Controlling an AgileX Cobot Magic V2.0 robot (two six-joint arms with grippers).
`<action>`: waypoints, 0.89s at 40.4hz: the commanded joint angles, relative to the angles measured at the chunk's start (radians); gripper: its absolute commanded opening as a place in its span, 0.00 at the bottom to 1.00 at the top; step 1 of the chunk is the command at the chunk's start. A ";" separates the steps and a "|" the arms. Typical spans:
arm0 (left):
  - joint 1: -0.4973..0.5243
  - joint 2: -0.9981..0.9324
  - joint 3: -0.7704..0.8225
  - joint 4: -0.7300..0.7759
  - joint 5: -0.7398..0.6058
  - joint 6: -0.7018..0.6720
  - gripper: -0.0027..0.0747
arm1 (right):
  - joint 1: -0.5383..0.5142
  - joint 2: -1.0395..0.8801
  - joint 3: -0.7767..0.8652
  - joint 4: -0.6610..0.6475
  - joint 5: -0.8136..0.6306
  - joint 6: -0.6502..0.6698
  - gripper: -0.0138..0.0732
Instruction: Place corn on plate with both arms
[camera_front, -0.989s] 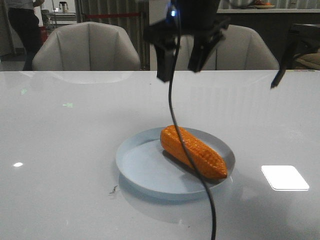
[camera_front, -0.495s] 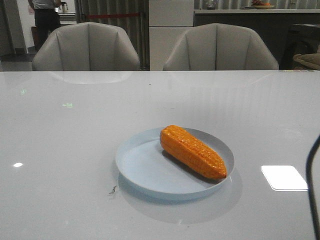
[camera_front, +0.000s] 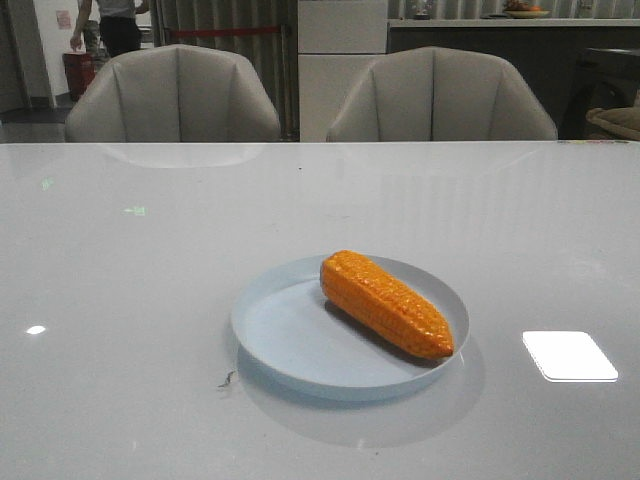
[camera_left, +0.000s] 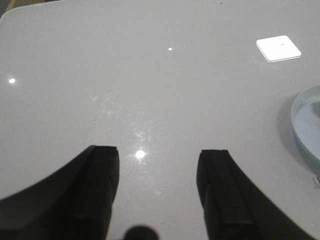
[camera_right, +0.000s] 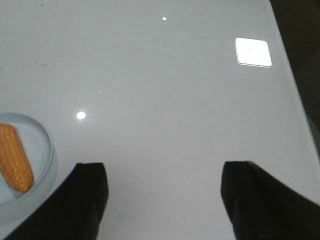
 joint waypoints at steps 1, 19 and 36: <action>0.001 0.000 -0.029 -0.003 -0.086 -0.010 0.57 | -0.007 -0.120 0.094 0.001 -0.089 -0.008 0.83; 0.001 0.000 -0.029 -0.066 -0.121 -0.010 0.57 | -0.007 -0.324 0.261 0.001 -0.070 -0.008 0.83; 0.001 0.000 -0.029 -0.066 -0.121 -0.010 0.57 | -0.007 -0.324 0.261 0.001 -0.070 -0.008 0.83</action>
